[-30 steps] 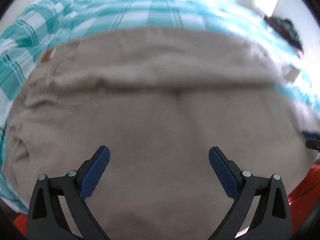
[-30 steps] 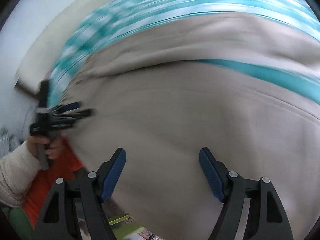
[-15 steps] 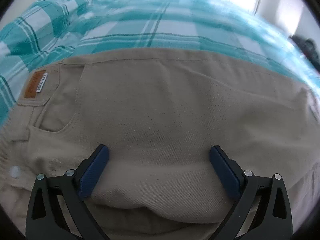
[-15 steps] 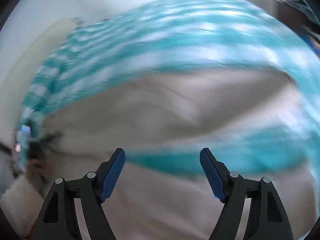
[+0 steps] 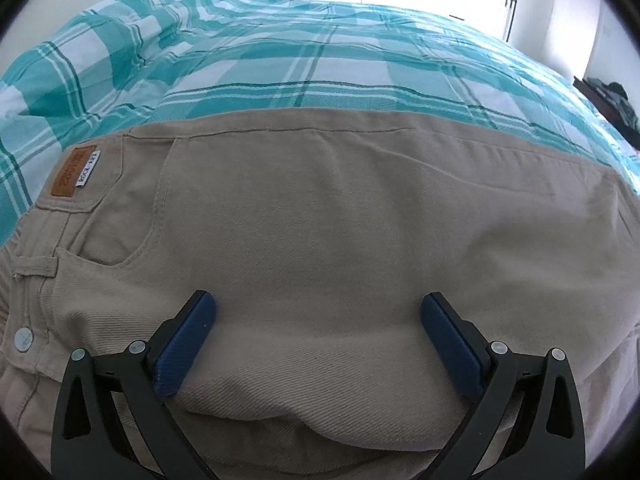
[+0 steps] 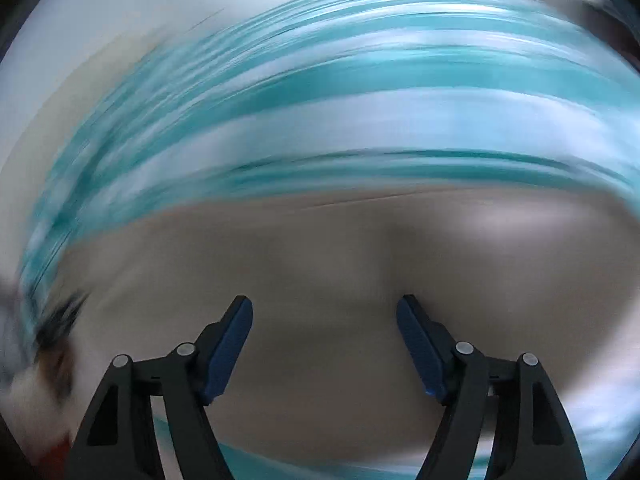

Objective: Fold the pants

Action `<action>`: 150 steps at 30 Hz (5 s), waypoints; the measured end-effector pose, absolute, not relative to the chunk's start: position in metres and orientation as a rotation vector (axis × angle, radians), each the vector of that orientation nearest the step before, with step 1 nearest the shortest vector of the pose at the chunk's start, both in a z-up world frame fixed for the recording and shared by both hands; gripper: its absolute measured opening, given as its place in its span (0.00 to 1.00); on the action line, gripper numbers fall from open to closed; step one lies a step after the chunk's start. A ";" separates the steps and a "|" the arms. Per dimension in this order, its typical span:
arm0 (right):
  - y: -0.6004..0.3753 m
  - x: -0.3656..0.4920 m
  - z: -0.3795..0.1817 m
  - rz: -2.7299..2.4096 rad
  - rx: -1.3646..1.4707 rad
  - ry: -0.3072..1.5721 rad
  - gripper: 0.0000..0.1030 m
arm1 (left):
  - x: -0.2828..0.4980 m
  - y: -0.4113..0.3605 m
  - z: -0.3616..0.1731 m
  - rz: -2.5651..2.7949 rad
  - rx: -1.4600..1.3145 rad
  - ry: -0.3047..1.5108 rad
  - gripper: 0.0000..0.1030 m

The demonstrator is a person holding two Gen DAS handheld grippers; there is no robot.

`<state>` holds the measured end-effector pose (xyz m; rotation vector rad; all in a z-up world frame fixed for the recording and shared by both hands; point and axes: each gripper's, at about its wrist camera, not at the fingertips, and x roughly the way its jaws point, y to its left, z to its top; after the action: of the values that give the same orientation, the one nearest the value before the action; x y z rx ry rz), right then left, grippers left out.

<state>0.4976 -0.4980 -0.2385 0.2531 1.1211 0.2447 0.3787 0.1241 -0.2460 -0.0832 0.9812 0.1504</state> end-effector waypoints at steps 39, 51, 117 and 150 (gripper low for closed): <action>-0.578 0.540 -0.228 0.041 0.205 1.155 0.03 | 0.380 0.123 -0.248 0.162 -0.071 0.975 0.99; -0.563 0.308 -0.137 0.390 -0.043 0.945 0.03 | 0.381 0.124 -0.248 0.165 -0.064 0.982 0.99; -0.502 0.289 -0.130 0.018 0.703 0.740 0.03 | 0.328 0.143 -0.157 -0.128 -0.454 0.997 0.99; -0.528 0.305 -0.086 0.419 0.466 0.878 0.03 | 0.230 0.149 -0.146 -0.148 -0.606 1.022 0.04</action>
<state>0.3049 -0.5284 -0.0855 0.4659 0.8785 0.4193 0.2296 0.1493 -0.1456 -0.6060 1.0220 -0.1484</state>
